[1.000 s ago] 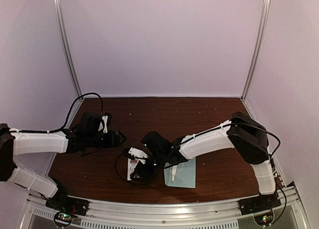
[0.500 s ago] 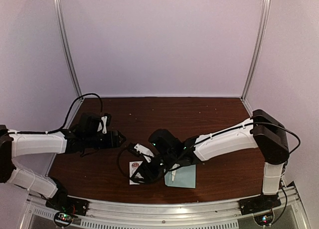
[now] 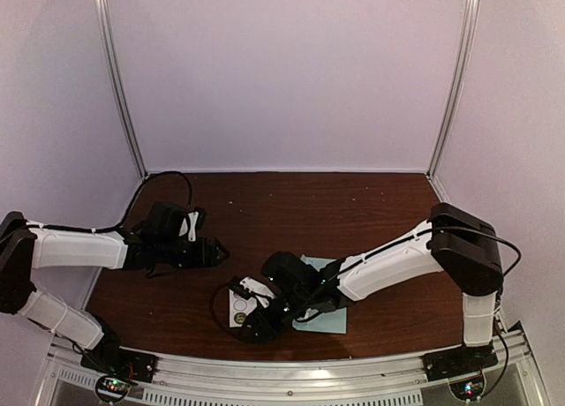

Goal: Place the letter into the envelope and seal it

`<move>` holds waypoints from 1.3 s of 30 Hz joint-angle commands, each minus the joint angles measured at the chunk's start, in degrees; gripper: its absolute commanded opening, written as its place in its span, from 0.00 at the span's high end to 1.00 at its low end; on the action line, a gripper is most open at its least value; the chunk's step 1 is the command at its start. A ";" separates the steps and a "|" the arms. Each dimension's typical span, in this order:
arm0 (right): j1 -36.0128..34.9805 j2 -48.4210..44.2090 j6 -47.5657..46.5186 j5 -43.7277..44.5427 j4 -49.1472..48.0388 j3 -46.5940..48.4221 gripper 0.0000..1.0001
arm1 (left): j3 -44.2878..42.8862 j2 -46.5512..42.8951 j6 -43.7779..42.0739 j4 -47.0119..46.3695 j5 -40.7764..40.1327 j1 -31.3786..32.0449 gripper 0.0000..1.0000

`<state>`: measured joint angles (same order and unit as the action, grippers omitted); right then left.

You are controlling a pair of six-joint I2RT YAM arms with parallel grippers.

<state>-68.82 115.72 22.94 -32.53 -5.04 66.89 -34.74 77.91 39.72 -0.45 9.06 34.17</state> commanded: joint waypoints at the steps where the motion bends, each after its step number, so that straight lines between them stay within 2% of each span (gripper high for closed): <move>1: 0.00 1.59 1.38 1.81 -1.38 0.70 0.41 | -1.90 1.30 -0.96 -3.14 1.22 -0.42 0.27; 9: 0.68 2.80 1.84 8.78 3.90 2.69 0.42 | -2.11 1.64 -1.60 -3.16 1.90 -0.42 0.27; 17: 5.17 1.13 2.21 15.49 7.20 1.48 0.42 | -0.50 0.87 -1.39 -3.18 2.63 -0.42 0.27; 29: 10.58 7.34 1.98 13.86 5.96 8.71 0.43 | 0.49 2.09 -0.06 -4.80 2.56 -0.62 0.27; 39: 8.95 0.25 1.23 8.54 5.18 4.67 0.41 | -1.20 5.56 0.29 -5.26 3.12 -2.69 0.27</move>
<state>-58.46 119.81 24.58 -21.54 -1.56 73.73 -34.39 81.65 39.79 -3.44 11.68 32.60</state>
